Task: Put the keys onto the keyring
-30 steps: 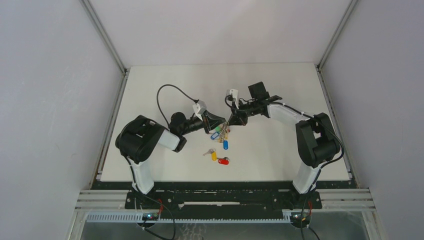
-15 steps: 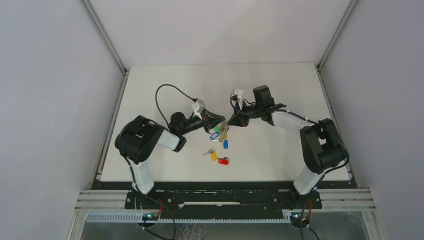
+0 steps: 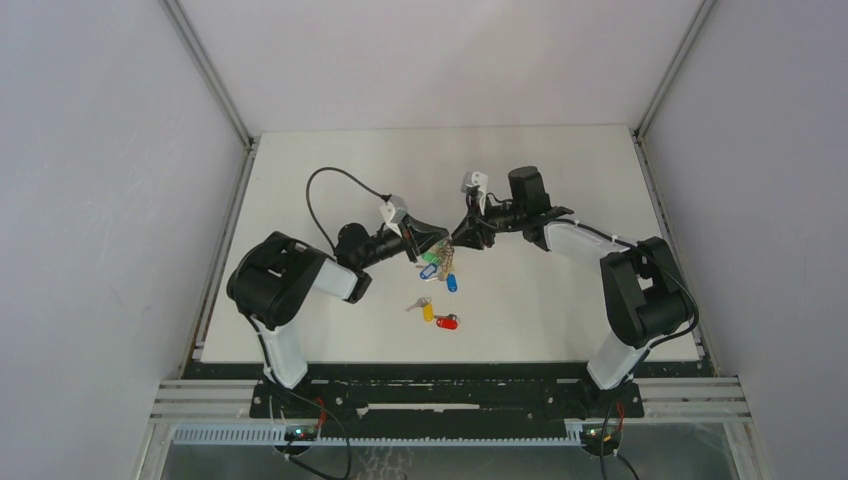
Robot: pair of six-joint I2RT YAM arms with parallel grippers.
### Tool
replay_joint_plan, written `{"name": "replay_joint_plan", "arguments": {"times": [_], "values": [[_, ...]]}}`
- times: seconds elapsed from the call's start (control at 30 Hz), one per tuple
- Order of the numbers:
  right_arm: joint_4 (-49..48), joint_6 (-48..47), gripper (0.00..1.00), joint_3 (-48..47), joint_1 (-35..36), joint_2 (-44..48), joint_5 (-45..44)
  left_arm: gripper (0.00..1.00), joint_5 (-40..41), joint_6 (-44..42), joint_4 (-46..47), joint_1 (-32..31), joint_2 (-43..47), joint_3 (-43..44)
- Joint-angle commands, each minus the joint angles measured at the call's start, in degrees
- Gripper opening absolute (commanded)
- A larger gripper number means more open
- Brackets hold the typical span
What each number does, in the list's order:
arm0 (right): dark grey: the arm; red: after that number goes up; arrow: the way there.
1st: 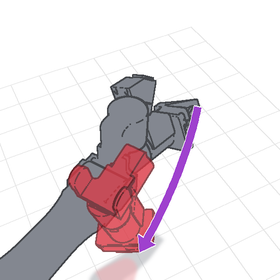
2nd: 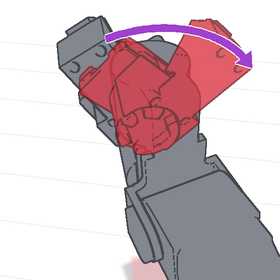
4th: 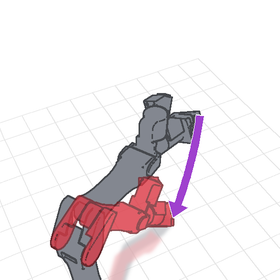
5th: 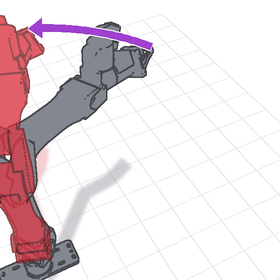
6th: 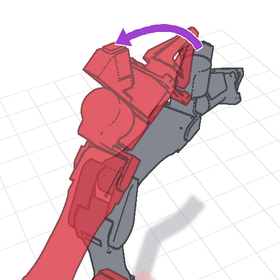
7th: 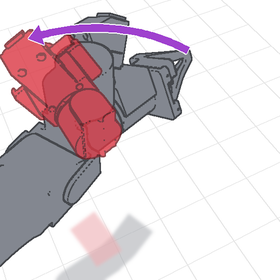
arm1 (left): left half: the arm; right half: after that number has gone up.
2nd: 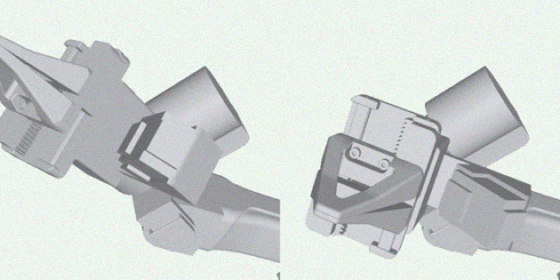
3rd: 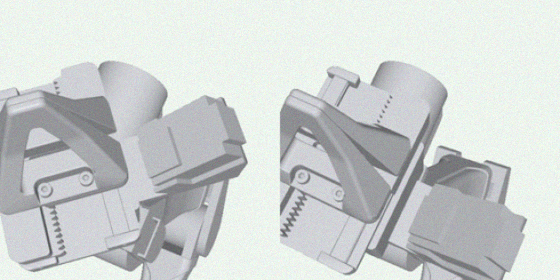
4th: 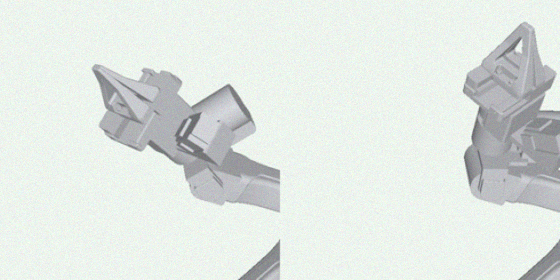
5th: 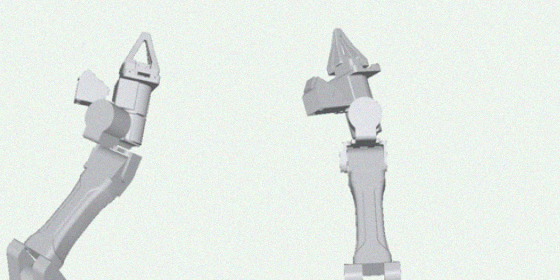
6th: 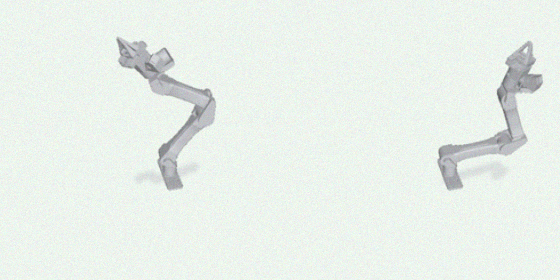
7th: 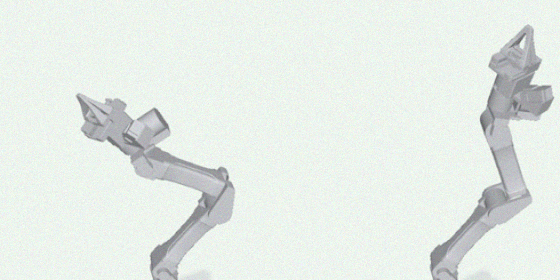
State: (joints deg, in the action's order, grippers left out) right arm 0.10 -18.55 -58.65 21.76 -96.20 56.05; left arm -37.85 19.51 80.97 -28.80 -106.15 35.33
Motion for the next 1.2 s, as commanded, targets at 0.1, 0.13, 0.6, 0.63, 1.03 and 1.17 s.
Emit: {"name": "replay_joint_plan", "arguments": {"times": [0.1, 0.13, 0.6, 0.63, 1.03, 1.17], "values": [[-6.3, 3.1, 0.26, 0.0, -1.0, 0.0, 0.5, 0.0, -2.2, 0.1, 4.4, 0.1, 2.7, 0.9], [-6.8, 3.2, 0.27, 0.0, -1.0, 0.0, 1.0, 0.0, -2.4, 0.1, 4.4, 0.1, 2.7, 1.0], [-9.0, 1.1, 0.26, -0.1, -1.5, -3.0, 8.8, 0.0, -4.0, 0.0, 4.4, 0.0, 3.8, 1.0], [-9.5, 1.4, 0.26, -0.1, -1.5, -3.2, 9.1, 0.0, -4.1, 0.0, 4.4, 0.0, 3.8, 1.0], [-0.5, -5.7, 0.0, -3.2, -2.0, -3.1, 11.1, 0.0, -5.5, -0.3, 4.3, -0.1, 3.9, 1.0], [14.2, -14.3, 0.0, -7.7, -2.0, -0.9, 4.6, 0.06, -7.1, -0.4, 4.3, 0.7, 3.2, 0.5]]}}
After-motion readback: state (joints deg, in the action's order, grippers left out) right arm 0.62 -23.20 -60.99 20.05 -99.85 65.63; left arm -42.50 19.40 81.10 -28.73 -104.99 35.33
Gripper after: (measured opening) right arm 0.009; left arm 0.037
